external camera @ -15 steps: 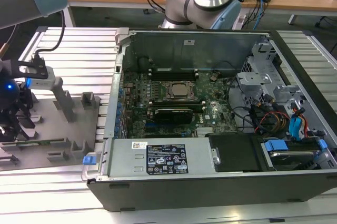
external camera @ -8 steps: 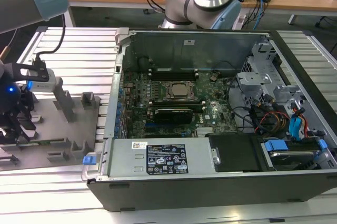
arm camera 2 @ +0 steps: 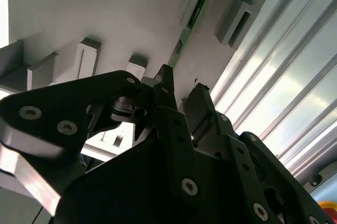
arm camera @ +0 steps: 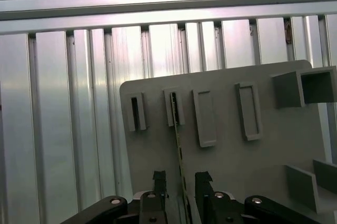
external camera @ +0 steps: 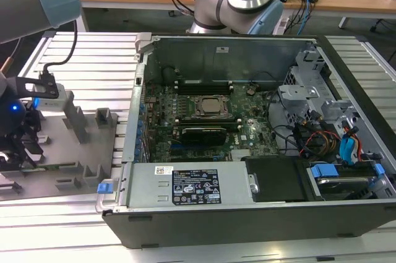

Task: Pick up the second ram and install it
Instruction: 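Pick up the second ram and move it above second insertion slot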

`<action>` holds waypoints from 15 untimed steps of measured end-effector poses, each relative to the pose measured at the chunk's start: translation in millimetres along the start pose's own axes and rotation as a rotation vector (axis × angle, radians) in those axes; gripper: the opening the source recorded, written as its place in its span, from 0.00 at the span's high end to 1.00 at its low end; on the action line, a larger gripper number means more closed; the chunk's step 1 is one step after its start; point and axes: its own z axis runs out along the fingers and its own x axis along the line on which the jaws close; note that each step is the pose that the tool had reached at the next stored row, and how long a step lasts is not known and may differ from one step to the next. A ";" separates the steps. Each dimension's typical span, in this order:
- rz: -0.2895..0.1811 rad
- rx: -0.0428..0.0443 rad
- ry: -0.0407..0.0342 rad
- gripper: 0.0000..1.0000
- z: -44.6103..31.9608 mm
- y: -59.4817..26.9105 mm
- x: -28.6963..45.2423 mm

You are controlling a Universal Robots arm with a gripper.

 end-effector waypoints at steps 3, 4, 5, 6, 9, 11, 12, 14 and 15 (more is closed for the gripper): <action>0.000 0.0000 0.0000 0.64 1.7 -0.1 0.3; 0.000 0.0001 0.0000 0.64 2.2 -0.1 0.4; 0.000 0.0000 0.0000 0.64 2.6 -0.1 0.4; 0.000 0.0000 0.0000 0.64 3.4 -0.2 0.7; 0.000 0.0001 -0.0001 0.64 5.4 -0.3 1.2; 0.000 0.0000 0.0000 0.64 7.2 -0.4 1.8; 0.000 0.0000 0.0000 0.64 8.2 -0.5 2.2; 0.000 0.0001 -0.0001 0.64 10.4 -0.5 2.5; -0.001 0.0001 -0.0001 0.64 11.2 -0.5 2.5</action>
